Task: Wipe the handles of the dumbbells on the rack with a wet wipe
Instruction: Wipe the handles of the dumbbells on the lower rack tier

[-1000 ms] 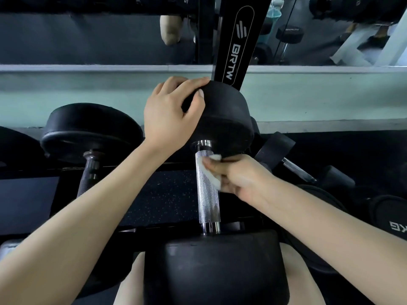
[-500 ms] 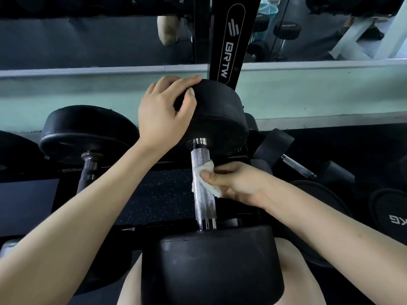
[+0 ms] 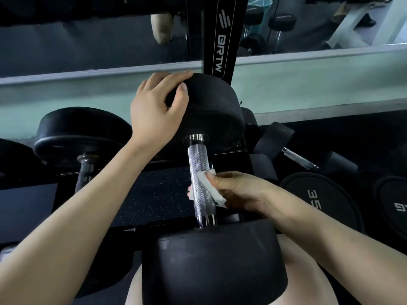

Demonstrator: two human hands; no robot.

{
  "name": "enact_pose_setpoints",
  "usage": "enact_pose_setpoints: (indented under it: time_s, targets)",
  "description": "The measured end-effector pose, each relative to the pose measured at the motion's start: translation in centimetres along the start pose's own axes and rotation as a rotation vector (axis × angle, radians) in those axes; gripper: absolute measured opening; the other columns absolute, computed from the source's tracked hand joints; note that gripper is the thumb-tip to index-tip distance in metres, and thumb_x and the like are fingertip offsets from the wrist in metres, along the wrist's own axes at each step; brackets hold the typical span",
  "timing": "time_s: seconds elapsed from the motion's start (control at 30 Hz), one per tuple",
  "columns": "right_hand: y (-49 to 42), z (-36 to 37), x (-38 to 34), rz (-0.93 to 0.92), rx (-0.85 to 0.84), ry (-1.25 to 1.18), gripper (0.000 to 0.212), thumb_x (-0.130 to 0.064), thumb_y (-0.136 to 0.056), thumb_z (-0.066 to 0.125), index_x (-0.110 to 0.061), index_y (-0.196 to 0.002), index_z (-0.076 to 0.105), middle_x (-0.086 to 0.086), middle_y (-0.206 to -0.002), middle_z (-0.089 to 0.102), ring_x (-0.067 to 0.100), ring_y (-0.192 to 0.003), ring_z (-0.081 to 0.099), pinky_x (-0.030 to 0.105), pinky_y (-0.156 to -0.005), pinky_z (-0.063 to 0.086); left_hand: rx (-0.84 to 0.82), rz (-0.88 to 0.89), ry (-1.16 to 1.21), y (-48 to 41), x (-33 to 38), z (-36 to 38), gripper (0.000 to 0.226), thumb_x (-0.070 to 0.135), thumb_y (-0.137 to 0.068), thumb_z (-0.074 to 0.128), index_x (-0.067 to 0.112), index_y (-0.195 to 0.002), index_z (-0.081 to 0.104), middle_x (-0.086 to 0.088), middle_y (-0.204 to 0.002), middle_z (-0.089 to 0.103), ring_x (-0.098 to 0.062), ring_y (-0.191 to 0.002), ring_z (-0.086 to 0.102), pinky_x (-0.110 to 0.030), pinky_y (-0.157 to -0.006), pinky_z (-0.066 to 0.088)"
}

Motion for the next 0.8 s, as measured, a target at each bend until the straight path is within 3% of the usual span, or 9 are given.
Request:
enact_pose_setpoints:
  time_s: [0.07, 0.17, 0.27, 0.33, 0.43, 0.57, 0.67, 0.73, 0.8]
  targets:
    - [0.2, -0.1, 0.1, -0.014, -0.03, 0.082, 0.078, -0.049, -0.06, 0.081, 0.007, -0.11, 0.06, 0.036, -0.113, 0.054, 0.025, -0.084, 0.048, 0.025, -0.067, 0.042, -0.007, -0.004, 0.003, 0.0, -0.1, 0.0, 0.043, 0.039, -0.089, 0.035, 0.031, -0.12, 0.063, 0.01, -0.114, 0.061, -0.01, -0.111, 0.051, -0.008, -0.088, 0.033]
    - [1.4, 0.1, 0.1, -0.027, -0.063, 0.347, 0.033, -0.033, -0.073, 0.077, -0.003, -0.082, 0.066, 0.005, -0.071, 0.061, 0.006, -0.059, 0.053, 0.018, -0.058, 0.04, -0.006, -0.012, 0.006, 0.0, -0.1, 0.0, 0.044, 0.04, -0.088, 0.034, 0.033, -0.12, 0.063, 0.011, -0.112, 0.061, -0.009, -0.111, 0.051, -0.009, -0.088, 0.034]
    - [2.1, 0.3, 0.1, -0.034, -0.091, 0.541, 0.018, -0.024, -0.077, 0.073, -0.008, -0.074, 0.067, -0.003, -0.062, 0.059, 0.003, -0.052, 0.047, 0.017, -0.052, 0.036, -0.001, -0.005, 0.019, -0.1, 0.0, 0.0, 0.042, 0.038, -0.089, 0.034, 0.032, -0.119, 0.063, 0.011, -0.114, 0.062, -0.01, -0.112, 0.052, -0.016, -0.092, 0.038]
    - [2.1, 0.6, -0.3, -0.048, -0.112, 0.5, 0.013, -0.015, -0.078, 0.072, -0.014, -0.066, 0.067, -0.008, -0.055, 0.061, 0.002, -0.05, 0.05, 0.016, -0.049, 0.037, 0.003, -0.003, 0.023, -0.1, 0.0, 0.0, 0.041, 0.037, -0.089, 0.035, 0.032, -0.119, 0.063, 0.011, -0.114, 0.062, -0.011, -0.112, 0.052, -0.019, -0.093, 0.039]
    - [1.5, 0.4, 0.3, 0.008, -0.121, 0.298, 0.011, 0.0, -0.083, 0.064, -0.005, -0.073, 0.064, -0.006, -0.049, 0.061, 0.0, -0.041, 0.053, 0.01, -0.04, 0.038, 0.013, -0.005, 0.027, -0.1, -0.1, -0.1, 0.04, 0.036, -0.09, 0.036, 0.031, -0.119, 0.063, 0.011, -0.114, 0.062, -0.01, -0.112, 0.053, -0.02, -0.093, 0.04]
    - [0.8, 0.5, 0.7, 0.063, -0.138, 0.063, 0.005, -0.004, -0.078, 0.064, -0.001, -0.076, 0.06, 0.004, -0.052, 0.06, 0.008, -0.04, 0.055, 0.015, -0.038, 0.042, 0.016, -0.006, 0.033, -0.1, 0.0, -0.1, 0.04, 0.035, -0.089, 0.036, 0.032, -0.118, 0.064, 0.014, -0.113, 0.061, -0.01, -0.111, 0.053, -0.02, -0.092, 0.041]
    - [-0.8, -0.2, 1.2, 0.071, -0.142, 0.037, 0.049, -0.026, -0.057, 0.08, 0.002, -0.092, 0.061, 0.014, -0.074, 0.065, 0.019, -0.063, 0.065, 0.023, -0.057, 0.052, 0.018, 0.003, 0.034, -0.1, 0.0, -0.1, 0.04, 0.034, -0.09, 0.036, 0.031, -0.119, 0.064, 0.014, -0.112, 0.06, -0.009, -0.11, 0.053, -0.017, -0.09, 0.04]
    - [-1.9, -0.3, 1.3, 0.066, -0.154, 0.015, 0.096, -0.041, -0.04, 0.092, 0.008, -0.114, 0.056, 0.029, -0.117, 0.06, 0.038, -0.108, 0.06, 0.042, -0.094, 0.049, 0.018, 0.007, 0.027, -0.1, 0.0, -0.1, 0.039, 0.034, -0.09, 0.037, 0.03, -0.119, 0.064, 0.014, -0.113, 0.061, -0.008, -0.11, 0.053, -0.014, -0.089, 0.039]
    - [-2.6, 0.1, 0.5, 0.014, -0.218, -0.099, 0.103, -0.042, -0.037, 0.093, 0.008, -0.119, 0.055, 0.024, -0.122, 0.059, 0.032, -0.112, 0.059, 0.038, -0.096, 0.049, 0.02, 0.01, 0.024, -0.1, 0.0, -0.1, 0.039, 0.033, -0.091, 0.037, 0.03, -0.119, 0.064, 0.012, -0.114, 0.062, -0.009, -0.111, 0.053, -0.014, -0.09, 0.039]
Point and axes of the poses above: each hand's wrist, its own y-axis away from the middle knuckle, its own z-axis out of the palm, x = y × z, the point moved 9 cm from there along -y, towards the middle knuckle
